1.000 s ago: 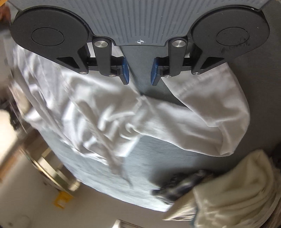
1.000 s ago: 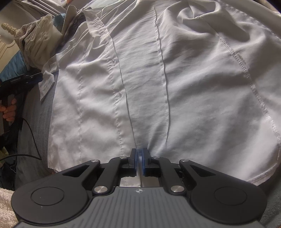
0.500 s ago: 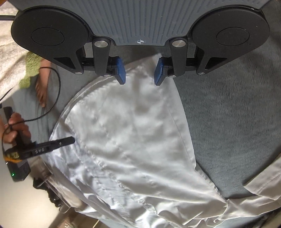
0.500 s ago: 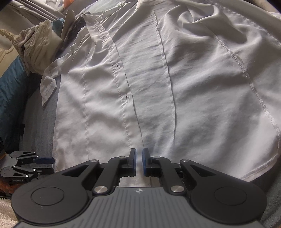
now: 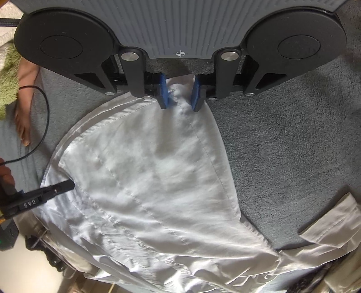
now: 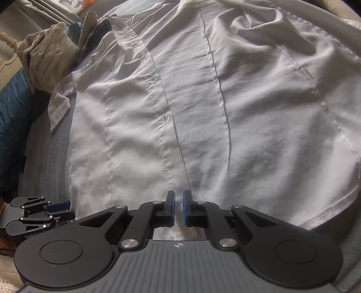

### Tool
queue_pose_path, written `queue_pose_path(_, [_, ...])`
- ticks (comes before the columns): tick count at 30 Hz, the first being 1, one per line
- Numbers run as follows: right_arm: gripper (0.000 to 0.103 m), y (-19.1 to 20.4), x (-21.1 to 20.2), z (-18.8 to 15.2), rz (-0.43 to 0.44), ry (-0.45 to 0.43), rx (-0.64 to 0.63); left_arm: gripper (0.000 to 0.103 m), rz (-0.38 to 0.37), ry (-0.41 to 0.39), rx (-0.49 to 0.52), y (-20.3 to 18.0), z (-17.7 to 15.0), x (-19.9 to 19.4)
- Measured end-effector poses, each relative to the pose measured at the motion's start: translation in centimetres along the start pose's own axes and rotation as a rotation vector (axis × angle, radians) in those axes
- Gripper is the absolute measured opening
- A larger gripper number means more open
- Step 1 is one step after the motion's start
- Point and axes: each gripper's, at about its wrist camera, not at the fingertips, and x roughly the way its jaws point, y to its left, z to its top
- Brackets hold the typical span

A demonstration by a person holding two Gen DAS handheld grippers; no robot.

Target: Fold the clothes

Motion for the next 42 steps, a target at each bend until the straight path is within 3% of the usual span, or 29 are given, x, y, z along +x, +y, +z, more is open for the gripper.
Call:
queue_pose_path(5, [0.008,0.1,0.2,0.0,0.002,0.005,0.001,0.004,-0.004,-0.008,-0.059,0.5,-0.1,-0.3])
queue_pose_path(9, [0.008,0.2,0.2,0.1,0.009,0.007,0.002,0.000,-0.015,-0.015,-0.091,0.8,-0.3,-1.2])
queue_pose_path(20, [0.008,0.4,0.0,0.4,0.048,0.023,0.000,0.000,-0.032,-0.016,-0.246,3.7,-1.2,-2.7])
queue_pose_path(22, [0.012,0.2,0.0,0.4,0.062,0.030,0.011,0.000,-0.029,-0.013,-0.264,4.0,-1.3,-2.5])
queue_pose_path(24, [0.023,0.2,-0.1,0.3,0.068,0.037,0.005,0.000,-0.030,-0.010,-0.270,4.0,-1.3,-2.3])
queue_pose_path(26, [0.027,0.5,-0.1,0.0,0.068,0.047,-0.017,0.000,-0.022,-0.007,-0.259,3.9,-1.2,-2.1])
queue_pose_path(35, [0.027,3.0,0.9,-1.3,0.075,0.094,-0.151,0.000,0.008,0.015,-0.244,3.8,-1.0,-1.6])
queue_pose_path(38, [0.023,4.0,1.5,-1.9,0.049,0.107,-0.217,0.000,0.016,0.023,-0.243,3.8,-0.9,-1.2])
queue_pose_path(42, [0.005,4.8,1.5,-2.3,0.023,0.103,-0.290,0.000,0.034,0.044,-0.217,3.4,-0.5,-1.3])
